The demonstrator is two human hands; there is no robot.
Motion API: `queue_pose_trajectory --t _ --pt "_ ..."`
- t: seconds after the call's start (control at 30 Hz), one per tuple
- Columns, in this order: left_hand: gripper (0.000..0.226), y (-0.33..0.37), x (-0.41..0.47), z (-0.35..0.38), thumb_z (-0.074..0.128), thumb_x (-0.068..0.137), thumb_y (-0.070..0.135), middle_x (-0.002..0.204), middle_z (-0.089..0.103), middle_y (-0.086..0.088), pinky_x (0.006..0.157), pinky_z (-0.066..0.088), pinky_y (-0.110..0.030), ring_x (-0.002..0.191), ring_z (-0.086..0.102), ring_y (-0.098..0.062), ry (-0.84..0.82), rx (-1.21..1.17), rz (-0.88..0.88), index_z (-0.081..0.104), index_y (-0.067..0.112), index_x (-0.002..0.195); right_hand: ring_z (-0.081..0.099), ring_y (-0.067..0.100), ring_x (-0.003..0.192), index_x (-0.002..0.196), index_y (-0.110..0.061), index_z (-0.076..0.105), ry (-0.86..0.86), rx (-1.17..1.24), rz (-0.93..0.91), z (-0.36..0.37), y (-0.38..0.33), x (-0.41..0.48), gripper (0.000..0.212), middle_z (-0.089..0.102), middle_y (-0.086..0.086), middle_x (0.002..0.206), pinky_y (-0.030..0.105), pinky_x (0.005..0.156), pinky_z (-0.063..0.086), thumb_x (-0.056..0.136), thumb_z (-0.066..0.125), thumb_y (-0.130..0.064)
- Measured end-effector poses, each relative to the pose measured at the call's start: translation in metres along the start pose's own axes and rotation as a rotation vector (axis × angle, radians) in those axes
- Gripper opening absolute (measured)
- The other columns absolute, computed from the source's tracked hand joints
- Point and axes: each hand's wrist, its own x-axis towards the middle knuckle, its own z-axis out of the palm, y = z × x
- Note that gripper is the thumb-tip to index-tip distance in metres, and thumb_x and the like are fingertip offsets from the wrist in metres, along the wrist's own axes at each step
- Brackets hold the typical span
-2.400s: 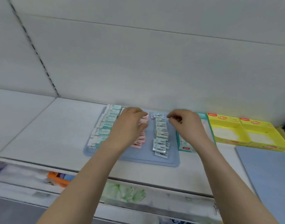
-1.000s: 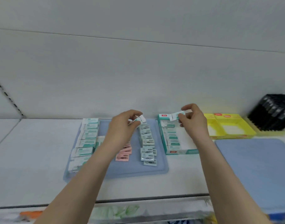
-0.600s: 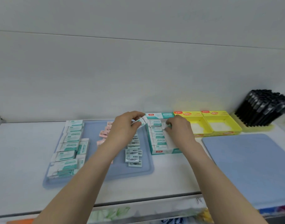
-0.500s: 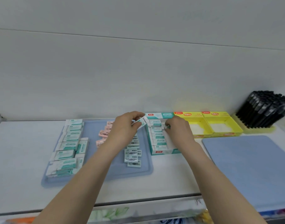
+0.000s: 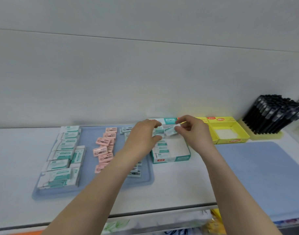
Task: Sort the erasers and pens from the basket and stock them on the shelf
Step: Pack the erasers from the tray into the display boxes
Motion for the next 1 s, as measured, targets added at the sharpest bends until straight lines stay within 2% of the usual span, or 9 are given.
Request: queue_pose_trajectory --t 0.07,0.2,0.27,0.33,0.5,0.6,0.77,0.87,1.0 --pt "0.035 -0.007 -0.002 0.005 0.061 0.091 0.029 0.128 0.059 0.000 0.098 0.034 -0.028 0.116 0.049 -0.022 -0.032 0.204 0.065 0.062 0.019 0.125 0.062 0.012 0.072 0.086 -0.029 0.067 0.027 -0.222 0.000 -0.004 0.010 -0.001 0.012 0.065 -0.008 0.072 0.032 0.072 0.050 0.080 0.073 -0.021" --pt "0.030 -0.023 -0.006 0.015 0.049 0.096 0.033 0.103 0.068 0.003 0.093 0.043 -0.035 0.099 0.053 -0.021 -0.086 0.297 0.147 0.075 0.017 0.095 0.066 0.022 0.081 0.098 -0.026 0.071 -0.015 -0.287 -0.050 0.009 0.008 -0.001 0.015 0.068 -0.002 0.086 0.033 0.079 0.050 0.084 0.068 -0.021" --pt "0.033 -0.026 -0.007 0.017 0.046 0.098 0.035 0.107 0.066 0.006 0.091 0.042 -0.034 0.103 0.049 -0.020 -0.087 0.321 0.153 0.075 0.020 0.098 0.062 0.025 0.095 0.110 -0.021 0.072 -0.023 -0.441 -0.114 0.015 0.006 0.002 0.024 0.063 0.004 0.105 0.031 0.080 0.043 0.088 0.065 -0.023" --pt "0.034 -0.028 -0.006 0.019 0.043 0.099 0.037 0.110 0.065 0.007 0.091 0.041 -0.033 0.105 0.048 -0.019 -0.089 0.338 0.171 0.074 0.022 0.102 0.058 0.027 0.102 0.115 -0.017 0.070 -0.062 -0.577 -0.118 0.018 0.005 0.004 0.028 0.056 0.008 0.114 0.032 0.079 0.040 0.090 0.062 -0.025" --pt "0.035 -0.036 -0.005 0.026 0.039 0.100 0.038 0.109 0.067 0.011 0.089 0.042 -0.032 0.101 0.050 -0.017 -0.101 0.343 0.170 0.071 0.024 0.101 0.054 0.027 0.108 0.127 -0.019 0.064 -0.149 -0.624 -0.181 0.015 0.004 0.002 0.041 0.057 0.008 0.117 0.032 0.086 0.040 0.086 0.066 -0.026" --pt "0.032 -0.034 -0.003 0.029 0.039 0.100 0.035 0.105 0.066 0.008 0.088 0.041 -0.030 0.097 0.048 -0.017 -0.081 0.342 0.164 0.067 0.022 0.098 0.049 0.027 0.113 0.122 -0.021 0.067 -0.237 -0.670 -0.229 0.009 0.005 0.001 0.040 0.057 0.005 0.122 0.031 0.094 0.039 0.082 0.070 -0.018" --pt "0.030 -0.034 -0.003 0.029 0.039 0.100 0.033 0.102 0.064 0.005 0.088 0.042 -0.032 0.096 0.047 -0.018 -0.080 0.343 0.143 0.065 0.020 0.097 0.043 0.024 0.113 0.132 -0.029 0.058 -0.242 -0.749 -0.236 0.015 0.008 -0.001 0.046 0.054 0.002 0.122 0.035 0.092 0.045 0.087 0.064 -0.020" --pt "0.030 -0.033 -0.002 0.029 0.039 0.100 0.033 0.101 0.064 0.004 0.088 0.043 -0.034 0.096 0.047 -0.019 -0.087 0.346 0.139 0.065 0.019 0.097 0.041 0.026 0.111 0.124 -0.026 0.062 -0.236 -0.753 -0.280 0.018 0.006 0.001 0.035 0.053 0.003 0.117 0.039 0.089 0.047 0.089 0.062 -0.024" --pt "0.030 -0.035 -0.003 0.029 0.038 0.100 0.034 0.101 0.064 0.005 0.088 0.044 -0.035 0.094 0.048 -0.017 -0.082 0.332 0.123 0.064 0.020 0.095 0.048 0.030 0.099 0.088 -0.014 0.067 -0.176 -0.722 -0.417 0.016 0.008 0.006 0.009 0.061 0.006 0.096 0.037 0.078 0.045 0.079 0.071 -0.015"
